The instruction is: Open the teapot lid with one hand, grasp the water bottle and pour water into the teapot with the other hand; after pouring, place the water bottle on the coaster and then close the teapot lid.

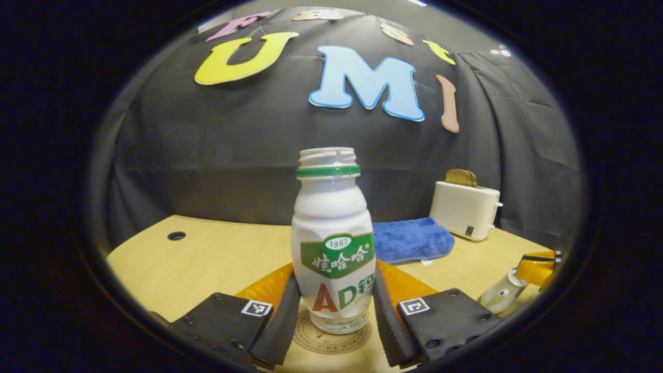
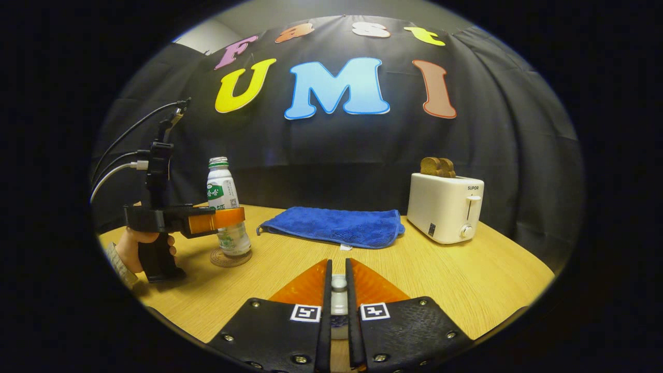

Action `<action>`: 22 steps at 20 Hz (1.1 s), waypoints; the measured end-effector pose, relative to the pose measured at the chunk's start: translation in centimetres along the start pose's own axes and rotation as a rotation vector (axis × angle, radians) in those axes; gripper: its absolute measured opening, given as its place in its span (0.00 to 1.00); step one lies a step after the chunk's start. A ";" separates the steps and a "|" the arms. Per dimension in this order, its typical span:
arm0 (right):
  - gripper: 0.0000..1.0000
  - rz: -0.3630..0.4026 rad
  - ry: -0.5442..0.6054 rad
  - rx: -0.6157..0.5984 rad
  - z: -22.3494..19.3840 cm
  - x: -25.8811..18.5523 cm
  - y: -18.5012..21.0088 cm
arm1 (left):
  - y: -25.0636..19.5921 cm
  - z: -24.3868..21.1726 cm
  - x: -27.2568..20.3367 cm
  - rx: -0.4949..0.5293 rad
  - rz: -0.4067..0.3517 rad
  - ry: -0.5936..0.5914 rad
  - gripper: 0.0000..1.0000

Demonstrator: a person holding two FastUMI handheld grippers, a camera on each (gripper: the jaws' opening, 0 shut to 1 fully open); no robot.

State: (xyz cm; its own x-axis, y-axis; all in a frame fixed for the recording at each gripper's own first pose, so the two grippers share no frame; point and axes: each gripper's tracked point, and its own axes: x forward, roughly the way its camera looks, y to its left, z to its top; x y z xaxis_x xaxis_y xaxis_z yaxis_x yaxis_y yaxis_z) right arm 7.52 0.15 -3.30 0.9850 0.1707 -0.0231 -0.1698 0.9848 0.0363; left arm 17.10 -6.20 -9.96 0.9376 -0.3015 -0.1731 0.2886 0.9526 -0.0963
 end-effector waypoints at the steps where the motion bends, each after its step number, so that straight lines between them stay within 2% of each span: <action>1: 0.17 0.013 -0.002 0.007 0.2 -0.4 0.2 | 0.0 0.0 -0.1 0.008 0.000 -0.001 0.74; 2: 0.34 0.032 -0.009 0.027 0.3 -0.5 0.5 | 0.0 -0.2 -0.2 0.019 0.000 0.003 0.75; 3: 0.49 0.044 -0.025 0.044 0.6 -0.7 0.6 | -0.1 -0.4 -0.4 0.032 0.000 0.008 0.80; 4: 0.58 0.043 -0.049 0.053 1.3 -0.9 0.5 | -0.1 -0.5 -0.6 0.045 0.003 0.013 0.74; 5: 0.76 0.027 -0.080 0.054 2.0 -1.2 0.0 | -0.2 -0.4 -0.7 0.057 0.005 0.009 0.74; 10: 0.75 -0.091 -0.188 0.027 4.0 -2.4 -2.7 | -0.8 -0.3 -1.3 0.071 -0.002 0.007 0.74; 13: 0.75 -0.110 -0.196 0.038 4.1 -2.6 -3.4 | -1.0 -0.8 -1.4 0.089 0.000 0.020 0.74; 14: 0.76 -0.114 -0.192 0.040 3.9 -2.6 -3.5 | -1.1 -0.7 -1.2 0.093 0.002 -0.001 0.80; 17: 0.75 -0.124 -0.186 0.052 3.8 -2.6 -3.9 | -1.2 -0.9 -1.4 0.117 0.009 -0.011 0.81; 20: 0.75 -0.131 -0.193 0.057 4.0 -2.8 -4.2 | -0.9 -0.7 -1.7 0.084 0.014 -0.029 0.80; 22: 0.75 -0.131 -0.195 0.062 4.0 -2.8 -4.2 | -0.9 -0.7 -1.7 0.071 0.017 -0.038 0.71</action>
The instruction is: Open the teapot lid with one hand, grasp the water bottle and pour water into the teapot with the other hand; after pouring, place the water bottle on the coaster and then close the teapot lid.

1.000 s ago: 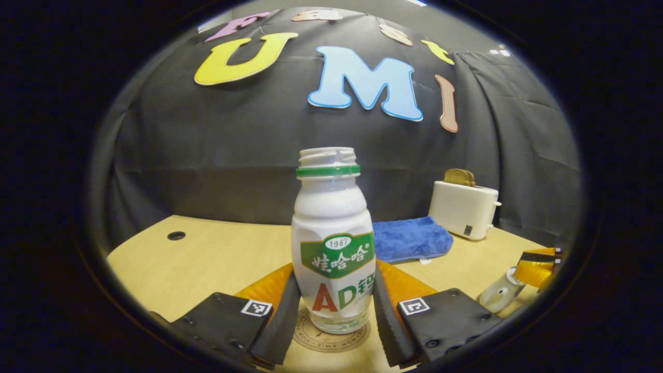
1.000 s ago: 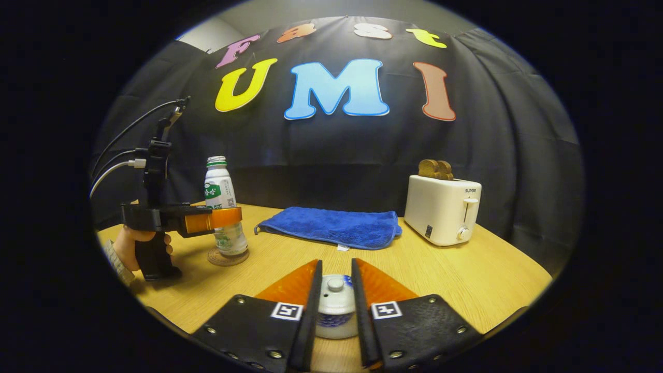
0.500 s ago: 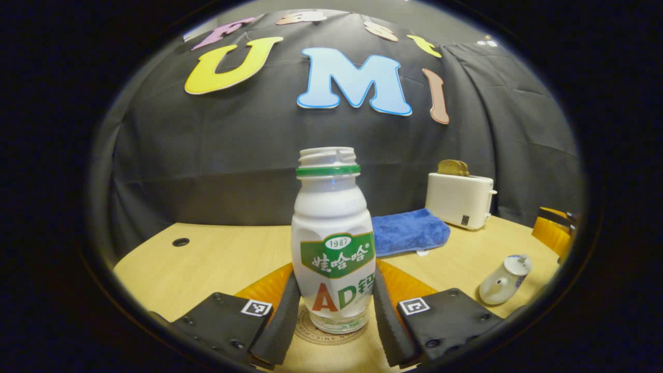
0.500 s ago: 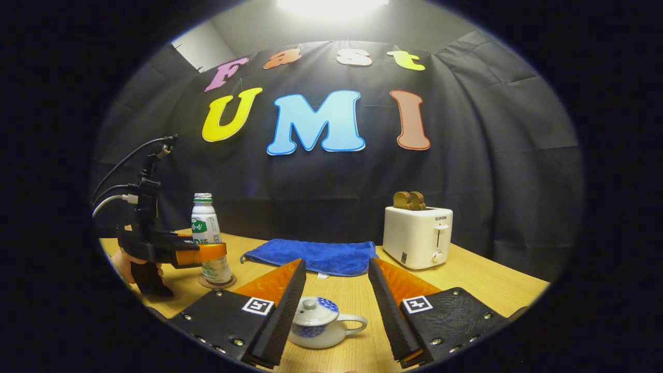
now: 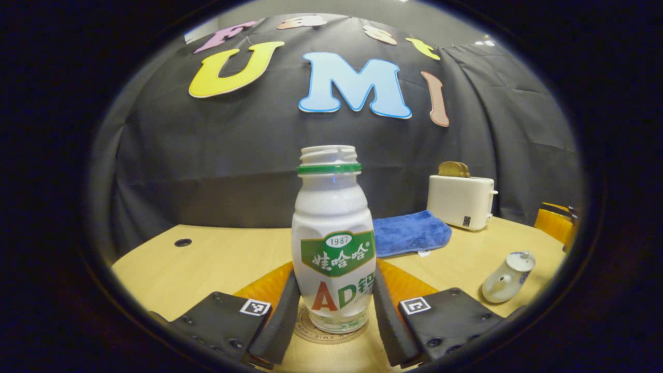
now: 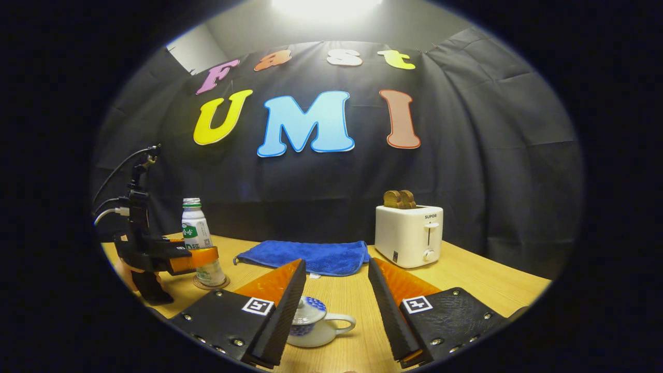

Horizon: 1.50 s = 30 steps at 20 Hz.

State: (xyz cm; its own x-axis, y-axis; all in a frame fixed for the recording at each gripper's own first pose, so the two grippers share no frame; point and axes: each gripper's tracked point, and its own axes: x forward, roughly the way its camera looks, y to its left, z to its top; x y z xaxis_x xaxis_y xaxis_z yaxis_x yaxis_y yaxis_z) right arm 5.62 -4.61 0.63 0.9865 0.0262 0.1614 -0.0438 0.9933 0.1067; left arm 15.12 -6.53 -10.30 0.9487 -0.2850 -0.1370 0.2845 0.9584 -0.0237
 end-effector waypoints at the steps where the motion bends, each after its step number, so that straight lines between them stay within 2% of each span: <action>1: 0.75 0.000 0.002 0.000 -0.1 0.0 0.0 | 0.0 0.1 0.0 -0.001 0.003 -0.002 0.81; 2: 0.75 0.001 0.005 -0.001 -0.2 0.1 0.0 | 0.0 0.0 -0.1 0.003 0.006 -0.005 0.72; 3: 0.75 0.003 0.009 -0.003 -0.3 0.0 0.1 | -0.1 0.1 -0.1 0.008 0.008 -0.010 0.72; 4: 0.75 0.006 0.011 -0.003 -0.3 0.1 0.2 | -0.3 0.1 -0.2 0.015 0.005 -0.011 0.78; 7: 0.75 0.013 0.013 -0.004 -0.3 0.0 0.3 | -0.5 0.1 -0.3 0.044 0.016 -0.010 0.75; 8: 0.75 0.013 0.012 -0.005 -0.3 0.0 0.3 | -0.5 0.1 -0.3 0.045 0.017 -0.011 0.85; 9: 0.76 0.012 0.012 -0.004 -0.3 0.0 0.2 | -0.5 0.2 -0.4 0.044 0.017 -0.011 0.81; 10: 0.75 0.012 0.012 -0.001 -0.3 0.0 0.2 | -0.5 0.1 -0.3 0.040 0.017 -0.013 0.85; 12: 0.75 0.008 0.014 0.005 -0.3 0.0 0.1 | -0.3 0.1 -0.4 0.032 0.026 -0.016 0.86; 18: 0.75 0.013 0.020 0.000 -0.5 0.0 0.3 | -0.1 0.1 -0.8 0.005 0.044 -0.021 1.00; 25: 0.76 0.023 0.026 -0.004 -0.6 0.0 0.6 | -0.6 0.4 -1.7 0.038 0.059 -0.031 1.00; 29: 0.76 0.025 0.025 0.003 -0.5 -0.1 0.6 | -0.6 1.1 -3.0 0.024 0.078 -0.057 1.00; 30: 0.75 0.025 0.024 0.004 -0.5 -0.2 0.7 | -0.5 1.2 -3.6 0.019 0.091 -0.059 0.95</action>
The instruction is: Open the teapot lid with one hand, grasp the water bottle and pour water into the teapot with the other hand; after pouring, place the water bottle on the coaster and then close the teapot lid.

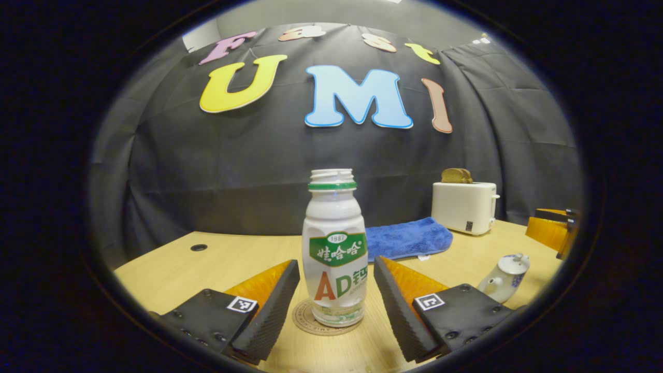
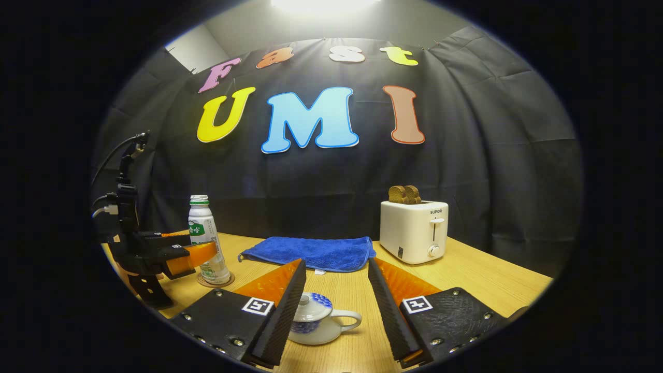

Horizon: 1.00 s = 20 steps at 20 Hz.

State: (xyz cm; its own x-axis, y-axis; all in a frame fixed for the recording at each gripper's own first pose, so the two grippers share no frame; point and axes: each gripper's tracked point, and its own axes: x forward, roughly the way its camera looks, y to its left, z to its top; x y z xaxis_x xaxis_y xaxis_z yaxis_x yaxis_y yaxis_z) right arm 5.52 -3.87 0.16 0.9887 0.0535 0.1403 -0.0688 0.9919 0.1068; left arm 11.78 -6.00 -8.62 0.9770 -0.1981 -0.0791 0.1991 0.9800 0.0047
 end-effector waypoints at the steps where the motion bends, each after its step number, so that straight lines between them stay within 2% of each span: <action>1: 0.75 -0.002 -0.001 -0.001 0.0 0.0 0.0 | 0.3 0.1 -0.6 -0.001 0.015 -0.003 0.89; 2: 0.75 -0.003 -0.001 -0.004 0.1 -0.1 0.0 | 0.6 0.1 -1.2 -0.003 0.031 -0.006 1.00; 6: 0.76 0.019 0.002 0.002 0.4 -1.0 0.8 | 1.2 0.4 -4.7 -0.030 0.084 -0.018 1.00; 10: 0.76 0.042 0.011 0.062 0.6 -2.7 2.6 | 0.9 0.5 -9.2 -0.092 0.099 -0.047 1.00; 15: 0.76 0.077 0.056 0.081 0.1 -5.6 5.6 | -0.8 3.5 -14.3 -0.007 0.106 -0.107 1.00; 20: 0.75 0.089 0.050 0.038 0.5 -8.5 7.1 | -4.9 3.0 -16.7 0.040 0.053 -0.116 1.00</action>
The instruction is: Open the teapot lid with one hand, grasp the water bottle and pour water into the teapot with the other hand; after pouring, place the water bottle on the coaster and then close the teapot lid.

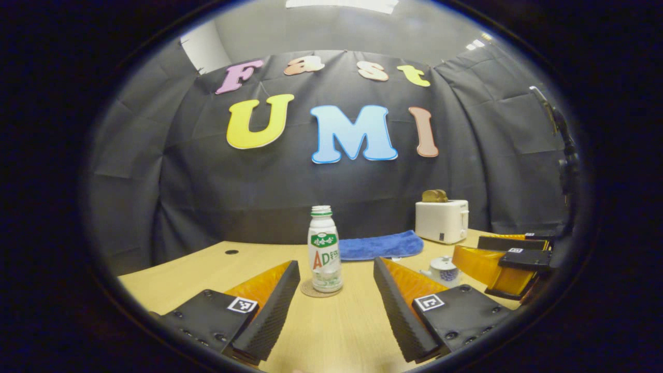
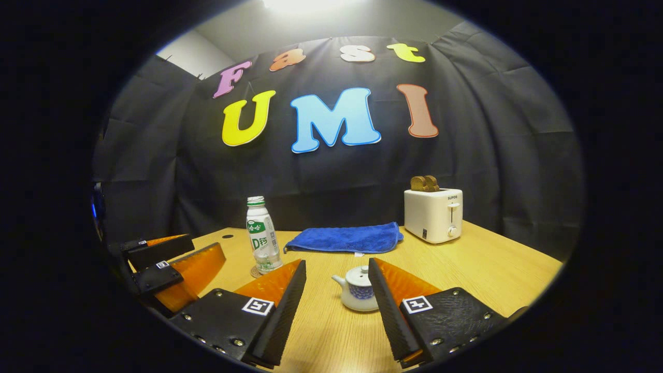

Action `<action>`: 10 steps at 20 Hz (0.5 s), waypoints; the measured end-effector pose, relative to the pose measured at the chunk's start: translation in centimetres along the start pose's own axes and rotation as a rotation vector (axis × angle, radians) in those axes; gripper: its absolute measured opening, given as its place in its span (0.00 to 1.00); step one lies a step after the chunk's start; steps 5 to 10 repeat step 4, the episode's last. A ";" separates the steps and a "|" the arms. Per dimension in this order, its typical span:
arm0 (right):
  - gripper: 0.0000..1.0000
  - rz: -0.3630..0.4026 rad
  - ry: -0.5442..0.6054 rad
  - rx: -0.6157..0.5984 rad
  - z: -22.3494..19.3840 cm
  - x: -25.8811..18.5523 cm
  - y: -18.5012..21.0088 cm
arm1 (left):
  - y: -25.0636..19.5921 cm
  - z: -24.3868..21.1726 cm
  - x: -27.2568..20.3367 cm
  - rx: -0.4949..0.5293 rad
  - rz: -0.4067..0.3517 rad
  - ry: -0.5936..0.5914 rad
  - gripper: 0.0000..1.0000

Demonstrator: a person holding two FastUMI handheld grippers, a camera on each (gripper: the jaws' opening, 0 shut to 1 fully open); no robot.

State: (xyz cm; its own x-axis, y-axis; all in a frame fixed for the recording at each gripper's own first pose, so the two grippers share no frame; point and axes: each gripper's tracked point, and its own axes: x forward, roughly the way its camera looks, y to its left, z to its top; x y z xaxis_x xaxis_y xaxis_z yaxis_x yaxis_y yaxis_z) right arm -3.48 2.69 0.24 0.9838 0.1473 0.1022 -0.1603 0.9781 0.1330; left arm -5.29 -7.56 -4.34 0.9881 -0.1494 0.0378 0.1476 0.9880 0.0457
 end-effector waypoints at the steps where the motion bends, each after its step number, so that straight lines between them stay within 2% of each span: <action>1: 0.75 -0.003 -0.002 -0.010 -0.1 -0.5 0.1 | -0.6 -0.3 -0.5 0.006 -0.006 0.004 0.97; 3: 0.75 -0.009 -0.002 -0.016 -0.4 -1.3 0.3 | -1.6 -1.6 -1.2 0.003 -0.011 0.018 0.89; 10: 0.75 -0.013 -0.002 -0.015 -0.7 -1.6 0.4 | -1.6 -2.0 -1.7 -0.004 -0.006 0.023 0.89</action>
